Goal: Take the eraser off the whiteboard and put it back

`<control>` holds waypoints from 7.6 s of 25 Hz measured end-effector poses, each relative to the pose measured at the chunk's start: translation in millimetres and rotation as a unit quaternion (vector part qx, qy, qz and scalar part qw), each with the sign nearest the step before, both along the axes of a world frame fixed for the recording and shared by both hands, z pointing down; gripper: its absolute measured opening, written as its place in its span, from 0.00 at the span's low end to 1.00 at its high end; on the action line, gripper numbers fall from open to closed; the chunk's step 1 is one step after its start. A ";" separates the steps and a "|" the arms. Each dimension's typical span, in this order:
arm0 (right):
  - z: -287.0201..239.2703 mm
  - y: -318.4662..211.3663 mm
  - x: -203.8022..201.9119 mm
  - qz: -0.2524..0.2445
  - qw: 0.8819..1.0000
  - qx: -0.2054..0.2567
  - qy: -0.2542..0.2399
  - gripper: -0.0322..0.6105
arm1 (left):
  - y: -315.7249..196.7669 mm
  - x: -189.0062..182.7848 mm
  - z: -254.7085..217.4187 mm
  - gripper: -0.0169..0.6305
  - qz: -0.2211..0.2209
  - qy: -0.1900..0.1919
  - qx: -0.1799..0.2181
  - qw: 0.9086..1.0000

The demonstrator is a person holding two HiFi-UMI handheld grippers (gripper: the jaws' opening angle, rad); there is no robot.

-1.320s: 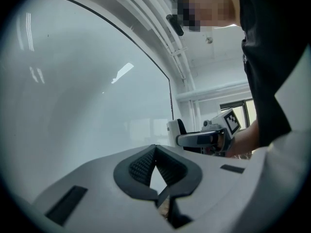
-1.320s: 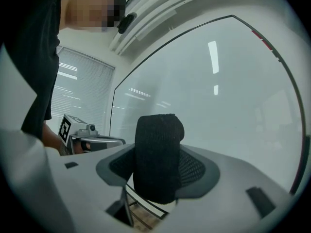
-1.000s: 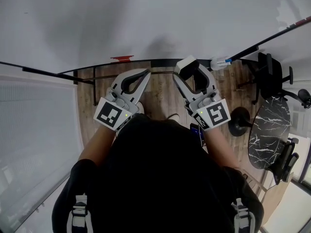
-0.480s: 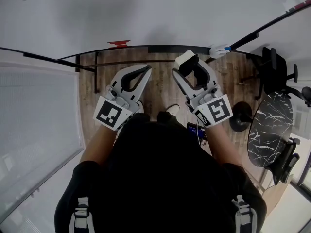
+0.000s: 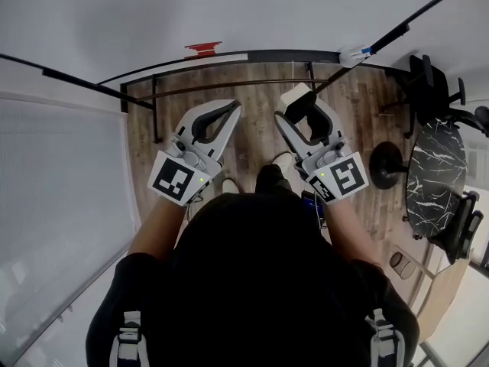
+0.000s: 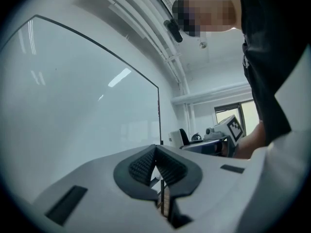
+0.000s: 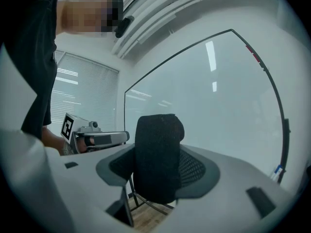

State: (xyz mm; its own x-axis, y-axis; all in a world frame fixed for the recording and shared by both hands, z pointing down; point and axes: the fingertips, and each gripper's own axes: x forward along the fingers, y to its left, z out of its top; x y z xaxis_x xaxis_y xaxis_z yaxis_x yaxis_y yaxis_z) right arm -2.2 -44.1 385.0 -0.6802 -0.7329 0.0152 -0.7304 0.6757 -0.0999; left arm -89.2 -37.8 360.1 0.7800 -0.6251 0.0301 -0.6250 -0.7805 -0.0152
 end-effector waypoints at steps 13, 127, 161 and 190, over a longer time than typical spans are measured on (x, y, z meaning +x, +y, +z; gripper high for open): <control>-20.2 112.1 -59.2 0.014 1.000 0.015 0.018 0.43 | 100.0 -54.4 -16.4 0.03 0.020 0.020 0.010 1.000; -22.7 -307.8 260.0 0.271 0.961 0.041 0.040 0.45 | -249.7 232.6 -1.4 0.03 0.120 0.017 -0.007 0.993; -53.4 -198.2 209.1 0.061 0.996 0.060 0.031 0.17 | -219.2 226.2 -14.3 0.03 0.085 0.020 0.008 0.996; -22.0 -180.6 203.8 0.039 0.997 0.033 0.052 0.05 | -198.5 245.2 -5.2 0.03 0.101 0.009 -0.003 0.995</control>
State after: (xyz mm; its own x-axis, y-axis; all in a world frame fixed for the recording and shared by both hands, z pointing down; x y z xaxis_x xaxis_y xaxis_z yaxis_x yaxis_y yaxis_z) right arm 201.5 -224.7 363.1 -0.6187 -0.7849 0.0339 -0.7847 0.6195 0.0223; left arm 156.0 -236.3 354.9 0.8898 -0.4560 0.0185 -0.4561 -0.8899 -0.0010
